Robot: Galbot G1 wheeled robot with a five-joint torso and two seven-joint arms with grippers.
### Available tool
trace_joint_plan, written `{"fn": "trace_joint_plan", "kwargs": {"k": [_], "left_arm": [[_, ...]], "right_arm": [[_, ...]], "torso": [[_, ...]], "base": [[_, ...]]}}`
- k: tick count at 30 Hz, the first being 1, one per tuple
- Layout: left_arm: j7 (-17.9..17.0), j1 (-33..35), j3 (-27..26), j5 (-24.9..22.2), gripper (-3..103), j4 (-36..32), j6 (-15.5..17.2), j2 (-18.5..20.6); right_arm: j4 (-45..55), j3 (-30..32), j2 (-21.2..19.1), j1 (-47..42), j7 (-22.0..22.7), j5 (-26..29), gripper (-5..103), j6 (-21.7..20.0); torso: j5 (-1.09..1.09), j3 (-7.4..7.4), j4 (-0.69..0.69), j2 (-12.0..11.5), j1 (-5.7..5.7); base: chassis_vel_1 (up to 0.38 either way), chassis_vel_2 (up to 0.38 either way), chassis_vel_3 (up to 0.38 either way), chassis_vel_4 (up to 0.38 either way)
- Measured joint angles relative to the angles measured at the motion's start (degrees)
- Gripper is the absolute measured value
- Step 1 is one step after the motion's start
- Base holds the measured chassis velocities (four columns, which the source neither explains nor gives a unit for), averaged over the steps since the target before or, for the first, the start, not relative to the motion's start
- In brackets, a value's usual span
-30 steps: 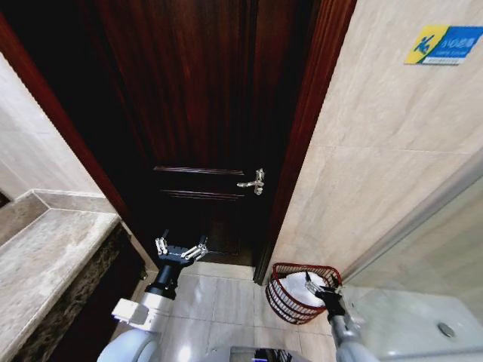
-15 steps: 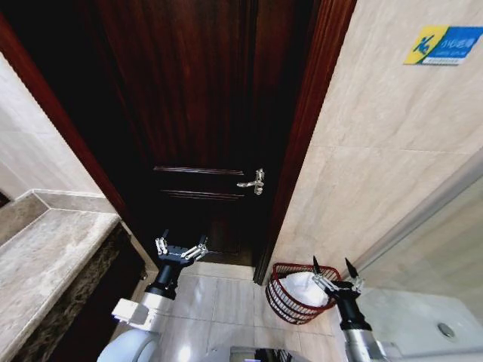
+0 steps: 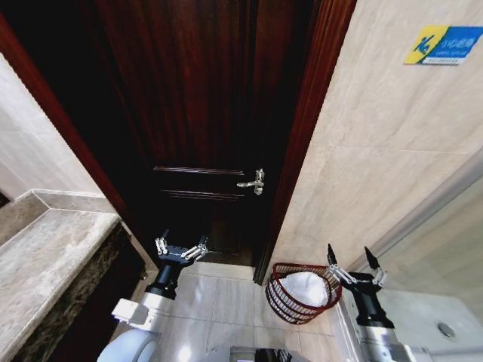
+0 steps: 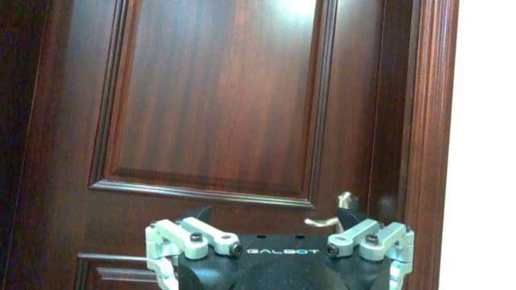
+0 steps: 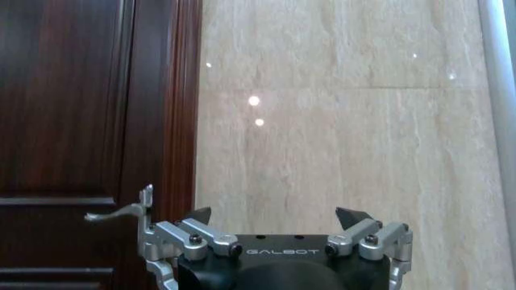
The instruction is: Discard the used towel into the hamper.
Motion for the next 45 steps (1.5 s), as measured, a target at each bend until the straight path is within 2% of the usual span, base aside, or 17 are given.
{"fn": "trace_joint_plan", "kwargs": {"k": [18, 45], "left_arm": [[0.0, 0.0, 0.0, 0.0, 100, 0.0, 0.0, 0.0], [0.0, 0.0, 0.0, 0.0, 100, 0.0, 0.0, 0.0]], "right_arm": [[4.1, -1.3, 0.2, 0.2, 0.1, -0.5, 100, -0.6], [6.1, -2.8, -0.1, 1.0, 0.5, -1.3, 100, -1.4]], "torso": [[0.00, 0.00, 0.00, 0.0, 0.01], [0.00, 0.00, 0.00, 0.0, 0.00]], "base": [[0.002, -0.003, -0.003, 0.002], [0.073, -0.069, -0.070, 0.067]]}}
